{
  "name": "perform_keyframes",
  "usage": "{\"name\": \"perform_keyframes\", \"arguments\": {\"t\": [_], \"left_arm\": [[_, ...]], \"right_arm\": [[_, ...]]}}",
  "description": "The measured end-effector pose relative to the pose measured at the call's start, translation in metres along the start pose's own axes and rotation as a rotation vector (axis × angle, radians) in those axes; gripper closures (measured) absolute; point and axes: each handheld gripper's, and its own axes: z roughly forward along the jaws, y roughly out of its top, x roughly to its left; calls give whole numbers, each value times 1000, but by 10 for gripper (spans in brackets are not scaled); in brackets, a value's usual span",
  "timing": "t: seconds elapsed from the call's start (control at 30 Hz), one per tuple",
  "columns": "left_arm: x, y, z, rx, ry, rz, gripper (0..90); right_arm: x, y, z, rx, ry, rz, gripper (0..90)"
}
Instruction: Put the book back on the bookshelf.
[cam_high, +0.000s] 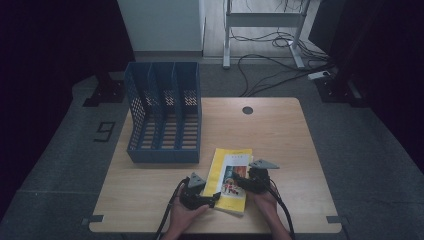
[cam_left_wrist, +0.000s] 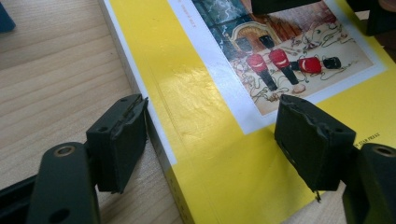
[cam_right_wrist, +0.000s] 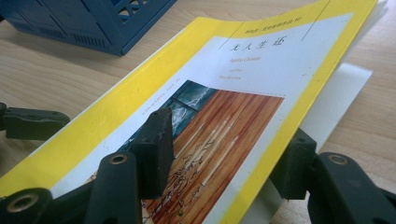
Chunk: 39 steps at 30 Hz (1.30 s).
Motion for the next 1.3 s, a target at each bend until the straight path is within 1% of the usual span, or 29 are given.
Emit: {"name": "perform_keyframes", "arguments": {"t": [0.07, 0.17, 0.2, 0.37, 0.4, 0.43, 0.5, 0.53, 0.6, 0.63, 0.7, 0.73, 0.77, 0.8, 0.83, 0.9, 0.97, 1.1, 1.13, 1.17, 1.2, 1.23, 1.3], "left_arm": [[0, 0, 0, 0, 0, 0, 252], [0, 0, 0, 0, 0, 0, 252], [0, 0, 0, 0, 0, 0, 252], [0, 0, 0, 0, -2, 1, 252], [0, 0, 0, 0, -3, 1, 252], [0, 0, 0, 1, -3, 1, 252], [0, 0, 0, 0, -3, 1, 252], [1, 0, 0, 1, -4, 1, 251], [1, 0, 0, 1, -4, 2, 251], [1, 0, 0, 1, -5, 1, 251], [1, 0, 0, 1, -6, 0, 251], [1, 0, 0, 0, -7, -1, 251], [1, 0, 0, 0, -7, -1, 251], [1, 0, 0, 0, -7, -1, 251], [1, 0, 0, 0, -7, -1, 251], [1, 0, 0, 1, -8, -1, 251], [1, 0, 0, 1, -8, -1, 251], [1, 0, 0, 0, -7, -1, 251], [1, 0, 0, 0, -7, -1, 251], [1, 0, 0, 0, -7, -1, 251], [1, 0, 0, 0, -7, -1, 251], [1, 0, 0, 0, -8, -2, 251], [1, 0, 0, 0, -6, -1, 251]], "right_arm": [[-1, 0, 0, 0, -1, 2, 454], [-2, 0, -1, 0, -20, -1, 413], [-2, 0, -1, 0, -20, -1, 413], [-2, -1, -2, -11, -29, 17, 362], [-2, -2, -2, -18, -35, 17, 362], [-1, -2, -3, -23, -42, 17, 385], [-1, -2, -4, -25, -40, 18, 399], [3, -1, -7, -40, -38, -1, 408], [13, 1, -12, -62, -56, -71, 408], [17, 3, -14, -71, -53, -90, 406], [23, 4, -17, -90, -37, -106, 406], [24, 6, -18, -97, -20, -95, 408], [24, 6, -18, -97, -20, -95, 408], [23, 6, -18, -99, -11, -84, 419], [22, 6, -19, -102, 3, -62, 441], [18, 8, -19, -105, 21, -35, 466], [17, 8, -19, -108, 20, -33, 471], [13, 7, -15, -96, 16, -24, 506], [11, 6, -13, -90, 35, 0, 522], [11, 6, -13, -90, 35, 0, 522], [11, 6, -12, -88, 45, 7, 526], [10, 7, -10, -81, 50, 2, 527], [10, 6, -6, -57, 23, -3, 526]]}}
